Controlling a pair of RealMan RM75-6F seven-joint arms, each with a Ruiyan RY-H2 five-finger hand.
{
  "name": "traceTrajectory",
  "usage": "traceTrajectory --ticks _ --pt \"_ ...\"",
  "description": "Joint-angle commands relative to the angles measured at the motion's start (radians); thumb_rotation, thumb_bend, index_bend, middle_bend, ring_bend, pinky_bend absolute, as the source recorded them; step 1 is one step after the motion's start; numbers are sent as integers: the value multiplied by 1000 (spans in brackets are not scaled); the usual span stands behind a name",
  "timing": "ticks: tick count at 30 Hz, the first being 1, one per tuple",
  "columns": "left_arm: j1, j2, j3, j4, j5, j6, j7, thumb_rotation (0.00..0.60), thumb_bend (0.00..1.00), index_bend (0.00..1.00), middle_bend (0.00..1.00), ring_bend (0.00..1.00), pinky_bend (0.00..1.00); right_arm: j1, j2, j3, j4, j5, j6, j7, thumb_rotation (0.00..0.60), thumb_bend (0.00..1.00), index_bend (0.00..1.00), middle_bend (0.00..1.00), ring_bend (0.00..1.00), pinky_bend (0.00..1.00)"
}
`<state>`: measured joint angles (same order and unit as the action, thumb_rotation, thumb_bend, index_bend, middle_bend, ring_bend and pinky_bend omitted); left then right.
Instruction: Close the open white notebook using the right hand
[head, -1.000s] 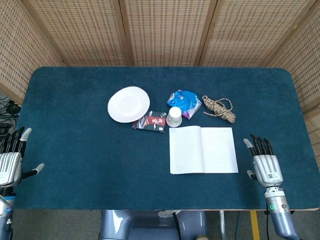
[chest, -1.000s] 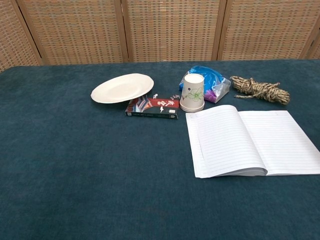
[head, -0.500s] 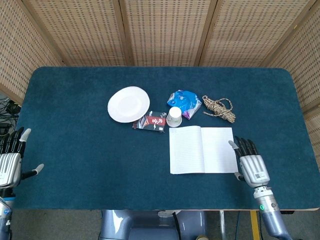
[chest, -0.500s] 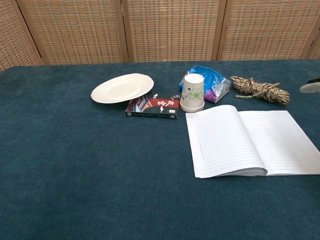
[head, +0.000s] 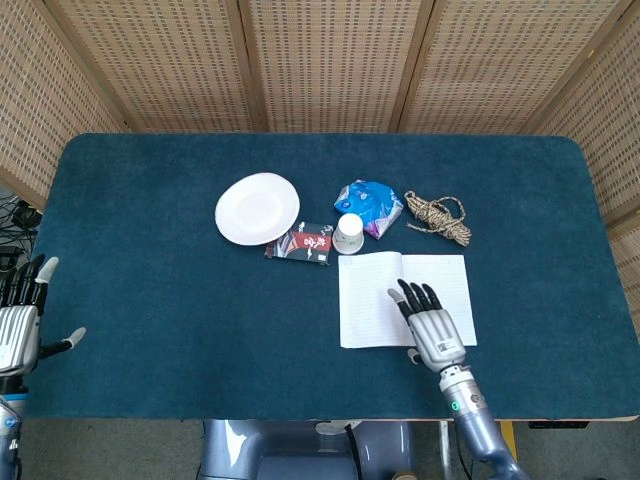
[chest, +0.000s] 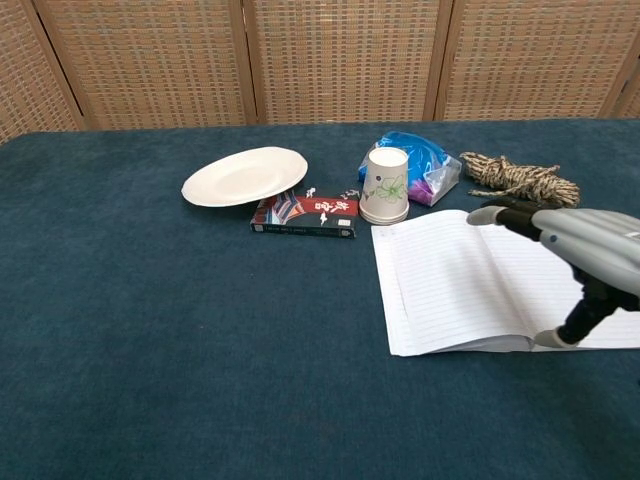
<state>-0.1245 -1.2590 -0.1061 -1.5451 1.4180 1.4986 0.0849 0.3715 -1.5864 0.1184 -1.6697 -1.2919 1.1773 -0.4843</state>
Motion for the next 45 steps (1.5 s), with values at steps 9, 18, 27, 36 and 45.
traceTrajectory --ticks 9,18,27,36,45 --pt "-3 -1 -4 8 -9 -10 -18 600 81 0 0 0 0 57 -137 21 58 73 -14 -87 600 171 0 0 0 0" --pt "-6 -4 -7 18 -15 -17 -30 600 81 0 0 0 0 74 -180 22 138 108 -32 -78 600 181 0 0 0 0" --pt "-10 -10 -7 24 -17 -27 -30 600 81 0 0 0 0 83 -205 22 207 116 -41 -40 600 188 0 0 0 0" --pt "-11 -14 -4 22 -9 -22 -26 600 81 0 0 0 0 94 -222 26 256 108 -43 -3 600 212 2 0 0 0" --pt "-11 -15 -4 22 -5 -19 -29 600 81 0 0 0 0 97 -238 26 294 75 -15 25 600 319 26 0 0 0"
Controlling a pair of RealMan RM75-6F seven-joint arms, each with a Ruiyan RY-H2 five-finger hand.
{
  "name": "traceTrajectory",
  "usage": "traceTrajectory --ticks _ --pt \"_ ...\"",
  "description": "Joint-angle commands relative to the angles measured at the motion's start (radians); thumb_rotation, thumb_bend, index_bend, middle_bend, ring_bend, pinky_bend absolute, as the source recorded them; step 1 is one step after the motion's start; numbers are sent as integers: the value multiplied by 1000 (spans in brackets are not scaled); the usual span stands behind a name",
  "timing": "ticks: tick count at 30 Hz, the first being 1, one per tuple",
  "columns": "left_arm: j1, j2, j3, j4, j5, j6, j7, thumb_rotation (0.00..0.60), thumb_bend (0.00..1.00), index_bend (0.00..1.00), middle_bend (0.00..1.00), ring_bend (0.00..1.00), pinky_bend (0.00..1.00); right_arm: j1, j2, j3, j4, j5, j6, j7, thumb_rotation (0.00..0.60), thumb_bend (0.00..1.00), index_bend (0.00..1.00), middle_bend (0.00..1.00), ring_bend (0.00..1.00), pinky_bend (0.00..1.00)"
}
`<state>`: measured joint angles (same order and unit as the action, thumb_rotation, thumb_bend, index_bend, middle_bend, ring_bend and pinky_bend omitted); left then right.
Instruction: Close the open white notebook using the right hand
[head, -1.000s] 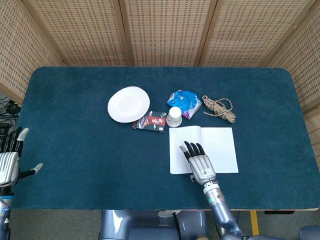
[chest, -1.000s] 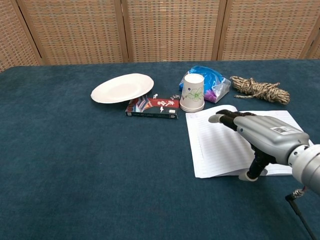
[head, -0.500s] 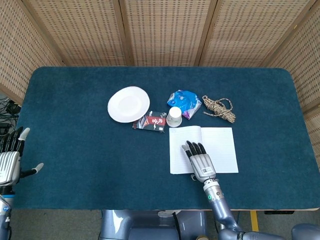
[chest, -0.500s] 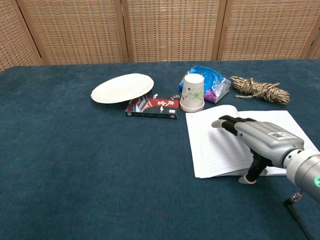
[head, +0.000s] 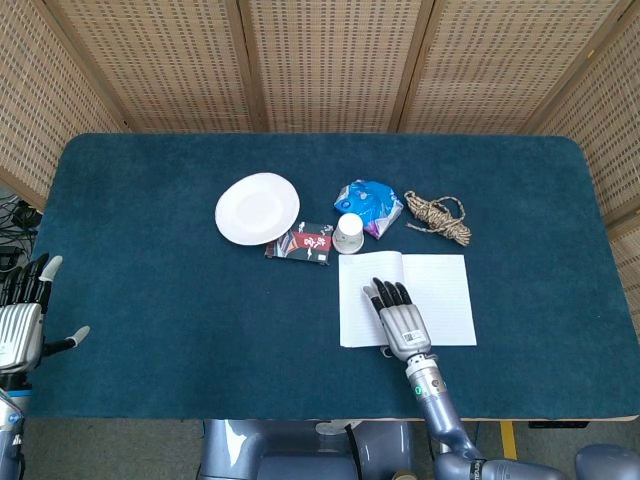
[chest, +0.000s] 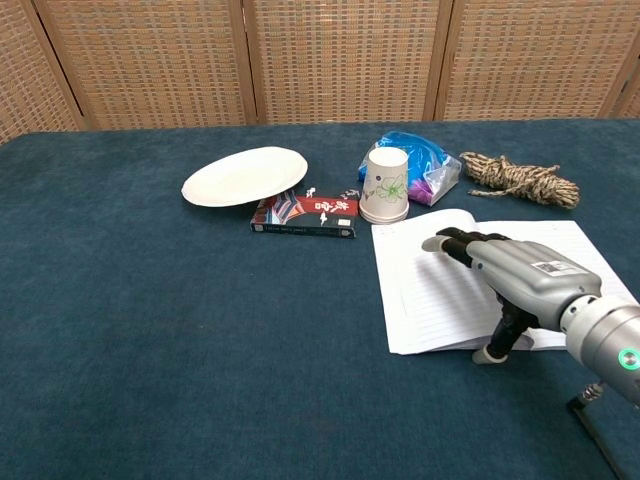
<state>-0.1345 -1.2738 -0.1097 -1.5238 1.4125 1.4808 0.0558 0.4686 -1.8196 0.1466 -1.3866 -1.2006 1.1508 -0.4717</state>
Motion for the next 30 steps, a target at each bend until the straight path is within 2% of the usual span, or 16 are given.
traceTrajectory --ticks 1,11,21,30 --pt "-1 0 0 1 1 -2 0 600 81 0 0 0 0 -1 -7 -4 20 -23 16 18 600 335 29 0 0 0" --pt "0 2 0 -1 4 1 -10 600 81 0 0 0 0 -13 -19 -23 59 -31 14 49 600 405 36 0 0 0" --pt "1 2 2 -3 11 5 -18 600 81 0 0 0 0 -30 -26 -37 84 -89 63 92 600 591 53 0 0 0" --pt "1 3 4 -8 16 8 -18 600 81 0 0 0 0 -41 -12 -27 63 -95 84 88 600 681 59 0 0 0"
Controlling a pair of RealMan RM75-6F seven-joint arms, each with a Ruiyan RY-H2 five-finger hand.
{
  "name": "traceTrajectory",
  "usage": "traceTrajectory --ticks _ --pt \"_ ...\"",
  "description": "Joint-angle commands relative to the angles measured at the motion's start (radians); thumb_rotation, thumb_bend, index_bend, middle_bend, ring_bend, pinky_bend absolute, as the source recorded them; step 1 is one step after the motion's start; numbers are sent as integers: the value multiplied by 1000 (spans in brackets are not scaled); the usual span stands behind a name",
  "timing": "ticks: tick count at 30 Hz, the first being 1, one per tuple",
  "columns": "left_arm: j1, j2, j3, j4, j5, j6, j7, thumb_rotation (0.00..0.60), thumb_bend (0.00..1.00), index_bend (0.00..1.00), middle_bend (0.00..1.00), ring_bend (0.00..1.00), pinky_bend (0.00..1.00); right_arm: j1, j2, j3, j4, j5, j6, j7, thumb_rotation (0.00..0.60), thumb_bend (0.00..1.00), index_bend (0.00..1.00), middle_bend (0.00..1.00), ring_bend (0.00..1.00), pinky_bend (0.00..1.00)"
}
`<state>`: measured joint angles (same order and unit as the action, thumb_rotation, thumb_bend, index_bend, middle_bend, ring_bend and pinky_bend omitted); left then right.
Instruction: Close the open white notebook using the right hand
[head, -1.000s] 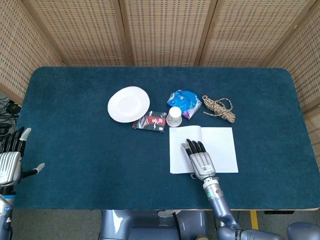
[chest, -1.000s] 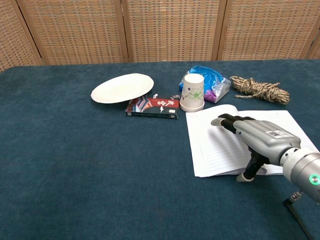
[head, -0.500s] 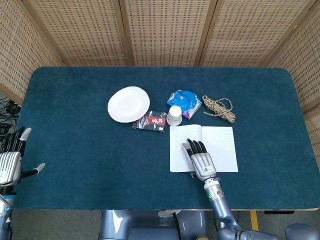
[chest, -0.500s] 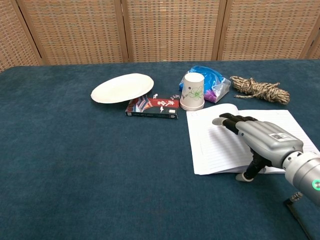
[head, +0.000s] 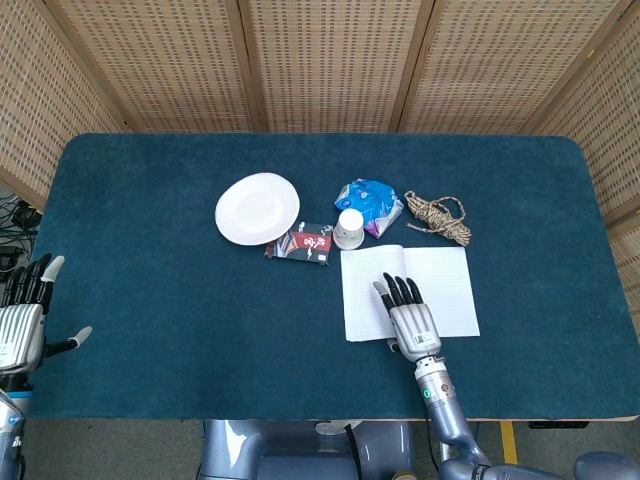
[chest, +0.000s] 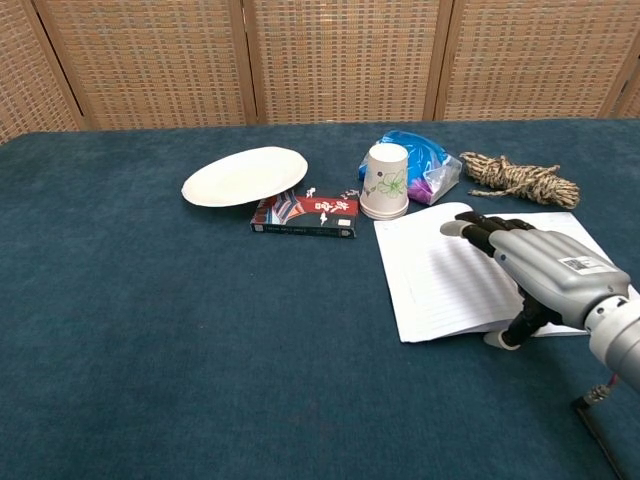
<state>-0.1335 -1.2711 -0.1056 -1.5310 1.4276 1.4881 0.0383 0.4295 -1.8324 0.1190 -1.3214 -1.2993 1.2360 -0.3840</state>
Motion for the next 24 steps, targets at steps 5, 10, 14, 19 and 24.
traceTrajectory --ticks 5,10,14,19,24 --pt "2 1 -1 -3 2 5 -1 600 82 0 0 0 0 -7 4 3 -6 8 0 -4 600 732 61 0 0 0" --pt "2 1 0 -2 2 5 -2 600 81 0 0 0 0 -12 7 6 -7 8 3 2 600 786 61 0 0 0" --pt "2 1 1 -3 2 4 -2 600 81 0 0 0 0 -15 5 6 -4 7 6 7 600 813 61 0 0 0" --pt "2 1 1 -2 2 3 -4 600 81 0 0 0 0 -17 2 6 4 5 5 9 600 815 61 0 0 0" --pt "2 1 0 -2 2 3 -4 600 81 0 0 0 0 -18 3 11 4 11 3 6 600 812 60 0 0 0"
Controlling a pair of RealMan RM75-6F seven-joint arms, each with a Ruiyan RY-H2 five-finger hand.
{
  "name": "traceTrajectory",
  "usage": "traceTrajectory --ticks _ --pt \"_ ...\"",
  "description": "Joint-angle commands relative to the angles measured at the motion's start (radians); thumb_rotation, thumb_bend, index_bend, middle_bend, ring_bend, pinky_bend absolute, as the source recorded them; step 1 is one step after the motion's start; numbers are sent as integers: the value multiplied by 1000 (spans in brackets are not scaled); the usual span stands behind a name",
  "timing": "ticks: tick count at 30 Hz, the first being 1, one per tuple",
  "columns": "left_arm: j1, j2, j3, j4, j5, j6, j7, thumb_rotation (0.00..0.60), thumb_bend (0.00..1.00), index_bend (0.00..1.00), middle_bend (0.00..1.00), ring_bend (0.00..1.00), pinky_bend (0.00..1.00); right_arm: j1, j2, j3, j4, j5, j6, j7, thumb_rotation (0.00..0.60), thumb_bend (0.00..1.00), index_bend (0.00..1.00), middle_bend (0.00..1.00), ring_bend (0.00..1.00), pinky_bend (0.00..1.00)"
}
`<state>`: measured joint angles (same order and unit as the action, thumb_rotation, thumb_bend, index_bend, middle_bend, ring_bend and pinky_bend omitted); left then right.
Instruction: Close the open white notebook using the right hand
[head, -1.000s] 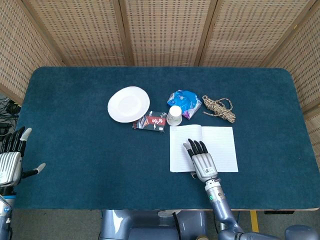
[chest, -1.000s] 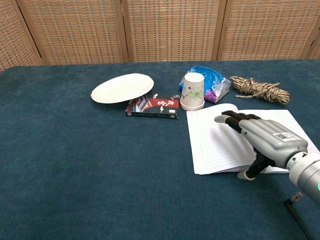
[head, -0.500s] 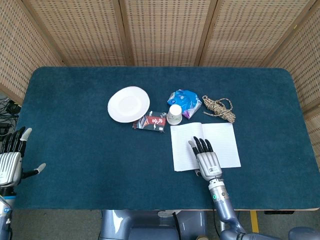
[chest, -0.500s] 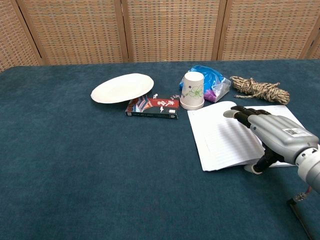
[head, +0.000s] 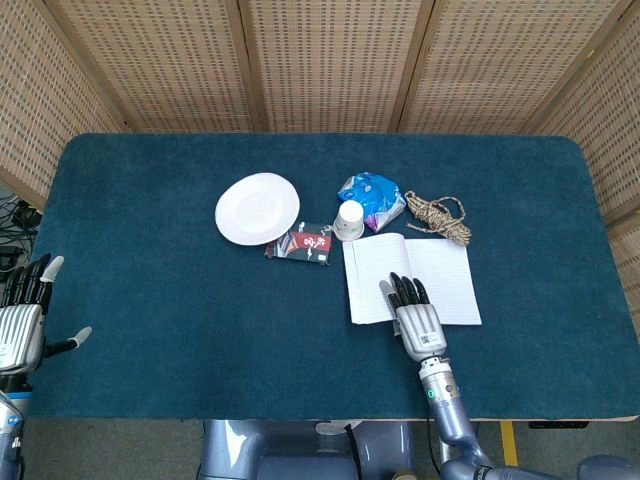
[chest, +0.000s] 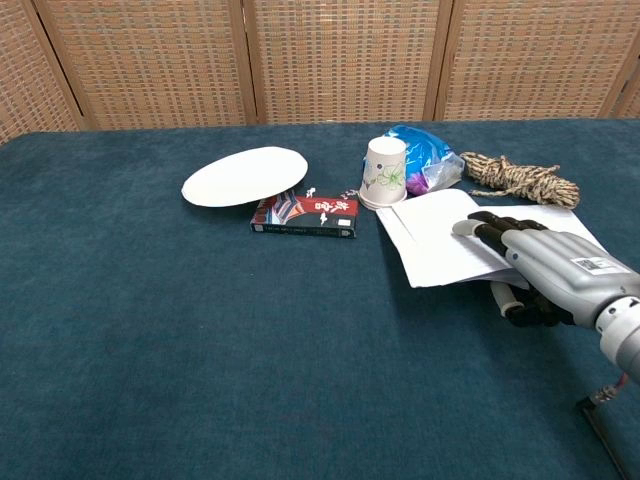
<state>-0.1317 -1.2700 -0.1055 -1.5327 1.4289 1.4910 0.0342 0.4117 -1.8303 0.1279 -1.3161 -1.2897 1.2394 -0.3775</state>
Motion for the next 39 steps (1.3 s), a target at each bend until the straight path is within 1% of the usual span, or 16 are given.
traceTrajectory --ticks 1,5,11,15,20,25,31,39 --pt "0 0 1 0 1 0 0 600 81 0 0 0 0 -2 4 4 -4 3 1 2 600 805 60 0 0 0" --pt "1 -1 1 0 0 1 0 600 81 0 0 0 0 -11 18 16 -36 14 5 27 600 760 60 0 0 0" --pt "1 -1 3 -2 6 4 2 600 81 0 0 0 0 -29 58 47 -119 67 -9 84 600 752 65 0 0 0" --pt "2 -1 3 -4 8 7 3 600 81 0 0 0 0 -40 78 63 -156 89 -5 110 600 746 118 0 0 0" --pt "3 0 5 -7 12 9 5 600 82 0 0 0 0 -50 98 87 -201 139 -18 142 600 730 148 0 0 0" --pt "5 0 7 -9 17 13 6 600 81 0 0 0 0 -55 115 110 -233 192 -25 145 600 721 157 0 0 0" --pt "5 -1 8 -8 18 13 7 600 81 0 0 0 0 -63 136 156 -281 237 10 148 600 690 157 0 0 0" --pt "4 -3 9 -7 23 13 8 600 81 0 0 0 0 -66 166 178 -324 255 30 161 600 675 156 0 0 0"
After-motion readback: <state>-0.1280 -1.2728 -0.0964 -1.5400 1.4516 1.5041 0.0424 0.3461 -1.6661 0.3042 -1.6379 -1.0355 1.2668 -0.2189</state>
